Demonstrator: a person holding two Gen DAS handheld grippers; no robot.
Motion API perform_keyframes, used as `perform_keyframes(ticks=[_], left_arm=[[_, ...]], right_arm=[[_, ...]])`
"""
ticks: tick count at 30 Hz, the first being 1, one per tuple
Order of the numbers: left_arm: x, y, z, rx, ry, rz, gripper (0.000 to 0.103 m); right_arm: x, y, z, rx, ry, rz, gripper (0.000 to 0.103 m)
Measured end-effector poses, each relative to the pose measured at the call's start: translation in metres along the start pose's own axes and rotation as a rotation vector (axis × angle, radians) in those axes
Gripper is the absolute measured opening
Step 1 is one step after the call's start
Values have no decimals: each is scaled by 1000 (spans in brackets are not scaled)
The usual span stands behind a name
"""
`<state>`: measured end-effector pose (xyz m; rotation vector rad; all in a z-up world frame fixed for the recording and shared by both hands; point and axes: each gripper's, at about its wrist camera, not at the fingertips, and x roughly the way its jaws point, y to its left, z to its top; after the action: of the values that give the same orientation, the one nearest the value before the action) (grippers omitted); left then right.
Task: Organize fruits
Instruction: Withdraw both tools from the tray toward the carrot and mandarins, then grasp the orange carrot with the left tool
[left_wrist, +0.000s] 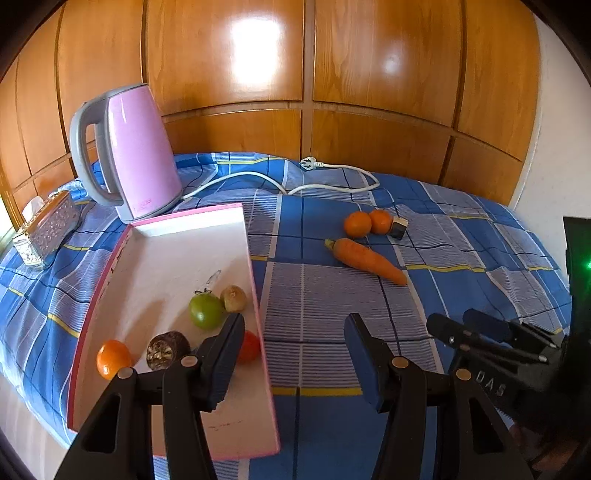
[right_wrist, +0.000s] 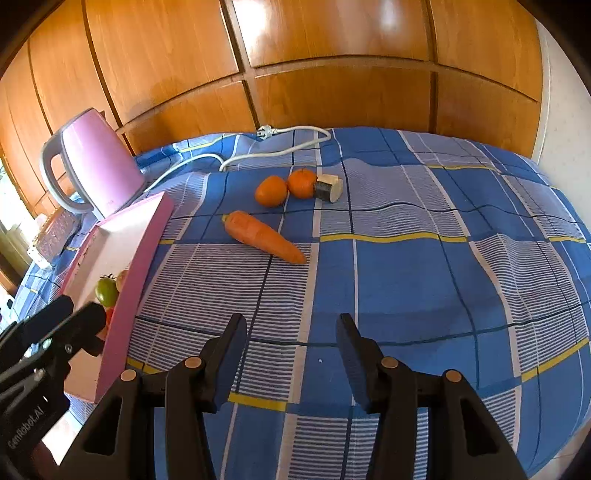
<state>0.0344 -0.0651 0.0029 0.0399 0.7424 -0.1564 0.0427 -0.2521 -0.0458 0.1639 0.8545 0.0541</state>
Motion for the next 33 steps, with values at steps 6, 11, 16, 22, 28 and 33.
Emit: perform_keyframes(ticks=[6, 11, 16, 22, 28, 33], left_arm=[[17, -11, 12, 3, 19, -6, 57], [37, -21, 22, -2, 45, -26, 47], [59, -28, 30, -19, 85, -39, 43], [85, -32, 41, -43, 117, -42, 43], [110, -37, 53, -75, 146, -59, 43], [130, -39, 58, -115, 184, -81, 43]], right_arm=[[10, -9, 5, 4, 6, -25, 51], [20, -20, 14, 14, 9, -47, 51], [29, -26, 25, 9, 10, -59, 51], [43, -29, 39, -3, 15, -70, 51], [56, -35, 46, 6, 29, -77, 51], [66, -40, 46, 16, 44, -77, 51]])
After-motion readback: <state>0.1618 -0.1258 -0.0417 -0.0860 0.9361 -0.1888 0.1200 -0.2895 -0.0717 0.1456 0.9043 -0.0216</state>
